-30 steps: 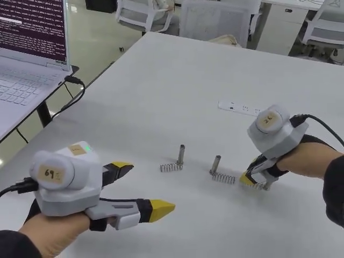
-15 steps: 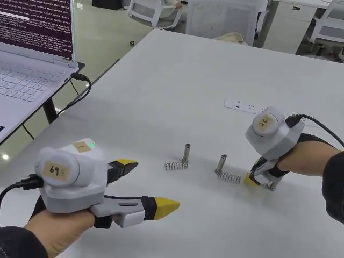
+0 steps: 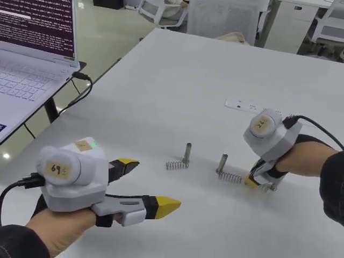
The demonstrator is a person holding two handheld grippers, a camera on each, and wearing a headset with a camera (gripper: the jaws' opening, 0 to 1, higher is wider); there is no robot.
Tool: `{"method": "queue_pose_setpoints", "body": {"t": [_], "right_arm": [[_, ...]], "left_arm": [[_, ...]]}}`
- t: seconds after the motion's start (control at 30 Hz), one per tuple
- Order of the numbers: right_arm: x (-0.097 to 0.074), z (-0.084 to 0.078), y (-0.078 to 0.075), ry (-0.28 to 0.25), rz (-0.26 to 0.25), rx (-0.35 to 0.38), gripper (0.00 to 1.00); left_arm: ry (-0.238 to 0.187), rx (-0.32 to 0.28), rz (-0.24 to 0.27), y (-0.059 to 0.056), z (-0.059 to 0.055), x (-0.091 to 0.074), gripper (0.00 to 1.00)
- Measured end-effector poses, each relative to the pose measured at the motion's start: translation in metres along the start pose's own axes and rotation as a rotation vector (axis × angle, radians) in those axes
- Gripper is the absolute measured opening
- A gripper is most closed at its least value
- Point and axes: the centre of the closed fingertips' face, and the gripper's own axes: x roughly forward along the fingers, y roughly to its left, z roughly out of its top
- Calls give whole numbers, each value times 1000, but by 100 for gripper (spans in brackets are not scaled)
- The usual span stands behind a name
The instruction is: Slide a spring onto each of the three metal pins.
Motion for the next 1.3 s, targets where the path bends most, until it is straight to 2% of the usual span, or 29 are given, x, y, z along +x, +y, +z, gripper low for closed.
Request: {"method": "queue_pose_setpoints", "body": {"t": [0.33,0.57,0.77,0.9,1.0,1.17,1.3], "right_arm": [[-15,3,2,-34,-18,17,9],[-33,2,8,-79,-41,46,8],[-55,2,17,-133,-65,64,8],[-74,5,22,-192,-82,87,8],[-87,11,28,-257,-69,126,8],[-112,32,46,-409,-1,221,8],[-130,41,56,-473,3,221,8]], "left_arm": [[2,5,-7,-2,1,2,74],[6,18,-21,-7,2,2,74],[-2,35,-28,-9,8,0,74],[-14,54,-37,-16,16,-3,74],[-26,67,-46,-22,24,-6,73],[-37,98,-84,-40,36,-6,73],[-40,129,-118,-54,43,-4,72]]}}
